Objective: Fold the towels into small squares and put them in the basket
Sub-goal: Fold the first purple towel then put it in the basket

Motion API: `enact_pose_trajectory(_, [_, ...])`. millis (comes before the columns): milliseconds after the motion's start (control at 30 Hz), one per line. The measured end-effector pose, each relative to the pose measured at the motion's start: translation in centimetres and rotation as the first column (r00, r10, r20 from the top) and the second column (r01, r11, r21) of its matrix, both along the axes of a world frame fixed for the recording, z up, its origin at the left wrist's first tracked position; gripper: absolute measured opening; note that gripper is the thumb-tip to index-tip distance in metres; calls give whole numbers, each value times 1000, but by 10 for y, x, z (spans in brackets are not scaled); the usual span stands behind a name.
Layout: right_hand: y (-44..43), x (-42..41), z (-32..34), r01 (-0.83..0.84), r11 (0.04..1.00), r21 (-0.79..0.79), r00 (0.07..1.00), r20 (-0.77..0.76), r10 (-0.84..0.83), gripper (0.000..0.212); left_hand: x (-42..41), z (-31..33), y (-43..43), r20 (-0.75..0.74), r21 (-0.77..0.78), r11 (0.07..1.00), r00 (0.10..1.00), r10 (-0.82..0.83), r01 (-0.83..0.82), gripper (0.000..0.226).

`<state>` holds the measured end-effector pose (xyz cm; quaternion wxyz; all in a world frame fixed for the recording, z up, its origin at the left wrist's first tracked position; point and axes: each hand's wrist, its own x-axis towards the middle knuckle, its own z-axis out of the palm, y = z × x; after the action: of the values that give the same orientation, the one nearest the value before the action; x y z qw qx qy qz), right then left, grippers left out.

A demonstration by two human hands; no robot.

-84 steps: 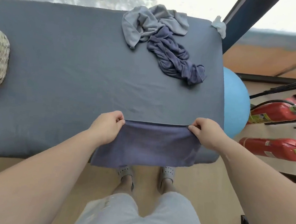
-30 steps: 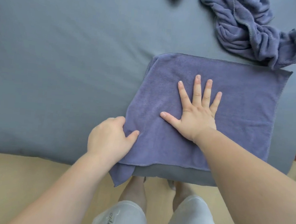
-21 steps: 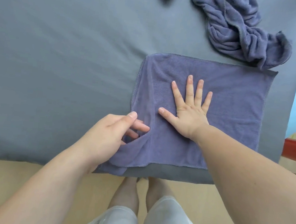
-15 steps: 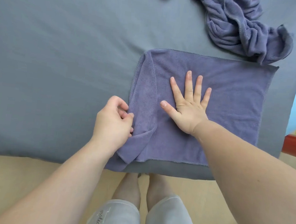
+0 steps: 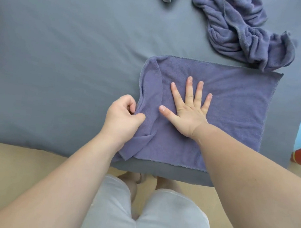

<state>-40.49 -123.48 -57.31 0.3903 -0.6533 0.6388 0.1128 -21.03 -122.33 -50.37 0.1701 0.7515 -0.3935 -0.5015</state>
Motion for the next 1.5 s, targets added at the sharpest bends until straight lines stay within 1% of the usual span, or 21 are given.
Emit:
enact_pose_trajectory(100, [0, -1, 1, -12, 1000, 9, 1000, -3, 12, 93, 11, 5, -8, -68, 89, 994, 996, 64, -58, 15])
enact_pose_trajectory(167, [0, 0, 0, -16, 1000, 8, 1000, -5, 16, 94, 24, 1, -14, -73, 82, 994, 995, 75, -69, 19])
enact_pose_trajectory(200, [0, 0, -1, -15, 1000, 6, 1000, -5, 15, 94, 31, -2, -16, -38, 60, 998, 999, 39, -36, 20])
enact_pose_trajectory(267, [1, 0, -3, -11, 1000, -3, 1000, -7, 11, 92, 44, -9, -19, 102, 4, 999, 994, -45, 45, 26])
enact_pose_trajectory(333, [2, 1, -4, -4, 1000, -18, 1000, -10, 4, 90, 55, -12, -26, 235, -64, 995, 970, -57, 74, 35])
enact_pose_trajectory(400, [3, 1, -5, 4, 999, -32, 1000, -21, -5, 89, 67, -14, -41, 287, -102, 989, 955, -72, 105, 40])
enact_pose_trajectory(433, [3, 2, -5, 7, 999, -39, 1000, -28, -8, 89, 75, -14, -52, 326, -96, 982, 937, -122, 161, 40])
enact_pose_trajectory(500, [4, 3, -6, 13, 999, -52, 999, -42, -15, 90, 92, -11, -76, 455, -79, 936, 848, -273, 344, 38])
enact_pose_trajectory(567, [5, 4, -5, 11, 998, -60, 998, -60, -14, 90, 107, -6, -101, 598, -91, 859, 717, -357, 504, 32])
enact_pose_trajectory(700, [7, 7, -2, 3, 997, -83, 993, -115, -12, 89, 119, 0, -142, 780, -93, 689, 483, -398, 719, 31])
enact_pose_trajectory(767, [8, 9, -1, 14, 996, -92, 990, -140, -27, 91, 118, -1, -158, 834, -68, 663, 407, -372, 746, 31])
enact_pose_trajectory(800, [9, 10, -1, 20, 995, -96, 988, -153, -34, 92, 118, -2, -163, 850, -76, 663, 396, -346, 744, 30])
enact_pose_trajectory(867, [9, 12, 1, 29, 994, -104, 983, -176, -47, 92, 117, -5, -165, 853, -107, 688, 422, -308, 718, 33])
enact_pose_trajectory(967, [9, 18, 5, 87, 985, -150, 978, -175, -113, 88, 125, -10, -146, 788, -192, 765, 561, -253, 615, 45])
enact_pose_trajectory(1033, [10, 30, 9, 206, 947, -246, 959, -139, -245, 78, 138, -13, -119, 737, -246, 810, 646, -201, 533, 47])
enact_pose_trajectory(1100, [7, 54, 16, 312, 864, -396, 919, -106, -380, 68, 154, -15, -87, 695, -261, 852, 701, -160, 453, 46])
enact_pose_trajectory(1133, [4, 70, 20, 320, 822, -470, 911, -87, -404, 65, 162, -17, -71, 680, -255, 871, 718, -147, 420, 46])
enact_pose_trajectory(1200, [-10, 109, 28, 261, 776, -573, 942, -23, -334, 61, 178, -20, -40, 664, -228, 902, 736, -132, 367, 45])
enact_pose_trajectory(1333, [-49, 187, 41, 66, 808, -585, 997, 74, -28, 50, 200, -22, 2, 648, -110, 942, 741, -174, 318, 44])
enact_pose_trajectory(1400, [-65, 217, 45, -43, 838, -544, 998, 15, 61, 51, 207, -21, 16, 649, -49, 944, 729, -219, 327, 40])
enact_pose_trajectory(1500, [-78, 241, 38, -132, 885, -447, 991, -86, 105, 61, 218, -23, 28, 650, 44, 923, 691, -317, 382, 31])
